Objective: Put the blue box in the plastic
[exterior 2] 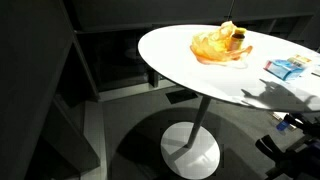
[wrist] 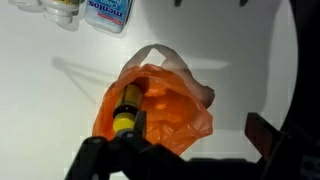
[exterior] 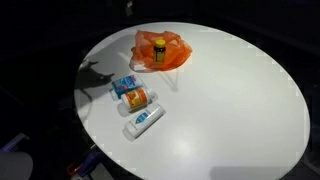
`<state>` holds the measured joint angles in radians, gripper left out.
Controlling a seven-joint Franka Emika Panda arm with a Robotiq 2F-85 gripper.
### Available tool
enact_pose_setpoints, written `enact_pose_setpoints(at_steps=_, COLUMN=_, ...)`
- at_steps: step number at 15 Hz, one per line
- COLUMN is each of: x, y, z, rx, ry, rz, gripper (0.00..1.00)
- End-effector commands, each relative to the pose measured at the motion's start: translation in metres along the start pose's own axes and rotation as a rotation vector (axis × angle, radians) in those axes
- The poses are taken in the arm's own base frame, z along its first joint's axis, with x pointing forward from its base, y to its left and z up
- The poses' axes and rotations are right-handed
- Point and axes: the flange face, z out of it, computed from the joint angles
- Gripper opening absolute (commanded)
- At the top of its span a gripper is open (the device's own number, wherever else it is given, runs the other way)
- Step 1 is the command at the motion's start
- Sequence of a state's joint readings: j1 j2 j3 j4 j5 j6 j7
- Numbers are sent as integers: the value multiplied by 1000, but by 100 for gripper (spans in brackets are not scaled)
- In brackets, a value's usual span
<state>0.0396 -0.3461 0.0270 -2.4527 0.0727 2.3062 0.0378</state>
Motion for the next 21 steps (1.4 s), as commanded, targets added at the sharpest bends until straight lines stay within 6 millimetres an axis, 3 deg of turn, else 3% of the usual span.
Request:
enact_pose_setpoints(at_steps=1, x=1, y=0, z=-1, rx=0, ry=0, rz=0, gripper=100)
enact_pose_setpoints(at_steps=7, x=6, y=10, z=9, rx=-18, ry=-70, rz=49, gripper=100)
enact_pose_setpoints(at_steps=11, x=2, y=31, z=24, rx=-66, ry=-171, rz=139, gripper=100)
enact_pose_setpoints(at_steps=16, x=-18, y=62, z=41, rx=-118, ry=-262, rz=245, gripper=100)
enact_pose_setpoints(at_steps=21, x=-41, y=75, z=69, rx=-130, ry=-321, rz=295, gripper=100)
